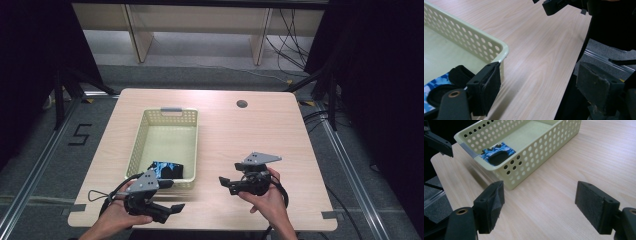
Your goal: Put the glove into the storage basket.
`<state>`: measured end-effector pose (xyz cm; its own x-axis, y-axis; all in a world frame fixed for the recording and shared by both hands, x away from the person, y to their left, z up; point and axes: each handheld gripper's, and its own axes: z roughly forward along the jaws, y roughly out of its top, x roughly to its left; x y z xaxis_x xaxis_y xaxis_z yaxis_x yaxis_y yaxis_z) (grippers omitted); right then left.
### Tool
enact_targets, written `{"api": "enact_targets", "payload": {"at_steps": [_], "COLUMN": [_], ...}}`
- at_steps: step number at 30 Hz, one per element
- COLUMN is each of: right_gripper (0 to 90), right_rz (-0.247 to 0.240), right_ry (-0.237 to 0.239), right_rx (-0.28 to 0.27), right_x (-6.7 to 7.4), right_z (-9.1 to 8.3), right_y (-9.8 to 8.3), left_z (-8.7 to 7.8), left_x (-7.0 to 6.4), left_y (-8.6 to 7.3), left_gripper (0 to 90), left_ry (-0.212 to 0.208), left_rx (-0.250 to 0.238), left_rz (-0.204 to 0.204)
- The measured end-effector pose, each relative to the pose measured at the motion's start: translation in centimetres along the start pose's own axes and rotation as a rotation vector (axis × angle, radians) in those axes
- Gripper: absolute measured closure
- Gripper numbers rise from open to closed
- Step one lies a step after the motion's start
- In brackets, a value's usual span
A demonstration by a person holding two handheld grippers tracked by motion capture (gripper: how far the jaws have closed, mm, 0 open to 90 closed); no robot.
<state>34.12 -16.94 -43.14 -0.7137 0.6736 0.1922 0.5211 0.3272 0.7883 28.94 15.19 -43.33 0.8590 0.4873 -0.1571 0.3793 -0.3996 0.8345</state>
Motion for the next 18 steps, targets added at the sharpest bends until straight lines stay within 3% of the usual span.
{"api": "enact_targets", "payload": {"at_steps": [1,2,4,5,8,9,10,14,16,17,18], "right_gripper": [23.8,23.5,22.4,22.4,20.8,20.5,20.3,19.5,19.5,19.4,19.3], "right_rz": [0.026,-0.014,0.017,0.007,0.010,0.005,0.003,0.017,0.013,0.007,0.033], "right_ry": [-0.011,-0.001,-0.011,-0.008,-0.015,-0.024,-0.001,0.001,-0.006,-0.006,-0.006], "right_rx": [0.008,-0.012,0.004,0.003,0.010,0.000,0.008,0.009,0.013,0.012,0.022], "right_x": [0.2,-0.1,0.1,0.1,0.3,0.2,0.1,0.2,0.2,0.2,0.4], "right_z": [-0.2,-0.1,-0.4,-0.4,-0.5,-0.5,-0.5,-0.5,-0.6,-0.6,-0.7], "right_y": [-0.1,-0.2,-0.5,-0.6,-1.0,-1.1,-1.2,-1.5,-1.8,-1.8,-2.0], "left_z": [0.1,0.2,0.2,0.5,0.6,0.7,0.6,1.1,1.2,1.2,1.3], "left_x": [0.0,-0.3,-0.3,-0.5,-0.5,-0.7,-0.6,-1.0,-0.8,-1.0,-1.1], "left_y": [-0.1,-0.2,-0.4,-0.6,-0.9,-1.0,-1.0,-1.5,-1.6,-1.7,-1.8], "left_gripper": [19.3,19.2,19.2,19.2,19.3,19.2,19.2,19.4,19.4,19.5,19.7], "left_ry": [0.006,-0.005,0.004,-0.004,-0.006,-0.004,-0.006,-0.006,-0.017,-0.021,-0.004], "left_rx": [0.003,-0.011,0.007,-0.015,-0.001,-0.008,0.015,0.012,0.023,0.030,0.016], "left_rz": [0.011,-0.008,0.015,-0.009,0.011,-0.001,0.025,-0.001,0.035,0.007,0.011]}}
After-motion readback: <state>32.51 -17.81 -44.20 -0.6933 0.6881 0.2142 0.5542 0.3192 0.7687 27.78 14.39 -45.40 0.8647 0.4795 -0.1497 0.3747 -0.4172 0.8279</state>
